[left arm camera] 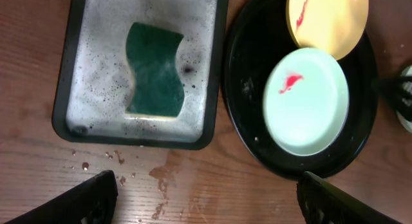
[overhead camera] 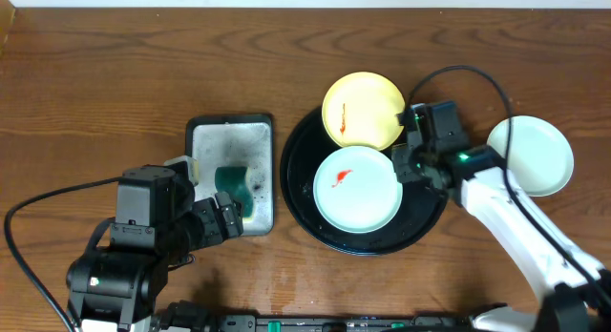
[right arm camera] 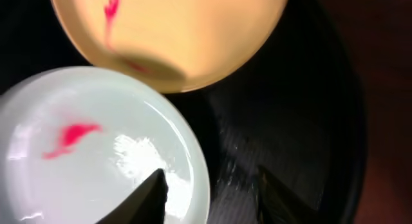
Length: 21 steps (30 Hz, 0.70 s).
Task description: Clean dirty plates on tray and stack at the side
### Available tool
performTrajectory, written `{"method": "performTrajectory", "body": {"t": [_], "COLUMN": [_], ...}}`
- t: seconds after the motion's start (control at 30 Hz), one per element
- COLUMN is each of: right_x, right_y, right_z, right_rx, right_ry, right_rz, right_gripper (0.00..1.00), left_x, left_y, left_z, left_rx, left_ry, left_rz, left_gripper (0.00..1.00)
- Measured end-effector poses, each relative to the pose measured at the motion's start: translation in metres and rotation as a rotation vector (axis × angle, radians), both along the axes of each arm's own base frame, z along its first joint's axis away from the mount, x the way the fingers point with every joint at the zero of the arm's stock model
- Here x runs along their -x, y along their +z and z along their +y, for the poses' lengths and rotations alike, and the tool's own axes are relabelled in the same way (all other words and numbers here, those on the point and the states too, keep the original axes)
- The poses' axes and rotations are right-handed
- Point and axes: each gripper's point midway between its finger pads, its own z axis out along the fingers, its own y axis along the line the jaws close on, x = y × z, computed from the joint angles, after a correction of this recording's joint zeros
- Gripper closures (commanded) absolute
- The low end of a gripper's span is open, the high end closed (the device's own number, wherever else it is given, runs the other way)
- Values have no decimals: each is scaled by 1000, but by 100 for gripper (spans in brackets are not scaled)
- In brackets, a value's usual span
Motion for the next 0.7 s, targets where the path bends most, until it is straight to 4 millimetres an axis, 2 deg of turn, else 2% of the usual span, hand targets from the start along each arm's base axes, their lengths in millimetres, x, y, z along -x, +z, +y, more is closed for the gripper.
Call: {"method": "performTrajectory", "body": {"t": [0.07, 0.23, 0.4, 0.5, 0.53, 0.57, 0.6, 0.7], "right_x": [16, 52, 69, 76, 78, 80, 80, 72], "right_y": [-1, -36, -69, -80, -82, -85, -86, -84], "right_z": [-4, -11, -3, 0, 0, -1, -1, 2], "right_rx": [-26, -42, -82, -102, -109, -111, -114, -135], "right_ry": [-96, -266, -312, -334, -344, -350, -359, -366], "right_rz": [80, 273, 343, 360, 366, 367, 367, 332], "right_gripper": [61, 60, 61, 71, 78, 92, 99, 99], "left_x": [-1, -2, -2, -2, -2, -2, -2, -2], "left_y": [1, 1, 1, 2, 2, 2, 2, 2], "left_z": [0, 0, 0, 0, 0, 0, 0, 0], "left_rx": [1, 1, 2, 2, 2, 2, 2, 2], "left_ry": [0, 0, 0, 0, 0, 0, 0, 0], "left_rz": [-7, -9, -11, -11, -11, -12, -11, -11], "left_gripper": [10, 10, 10, 10, 10, 10, 10, 10]}}
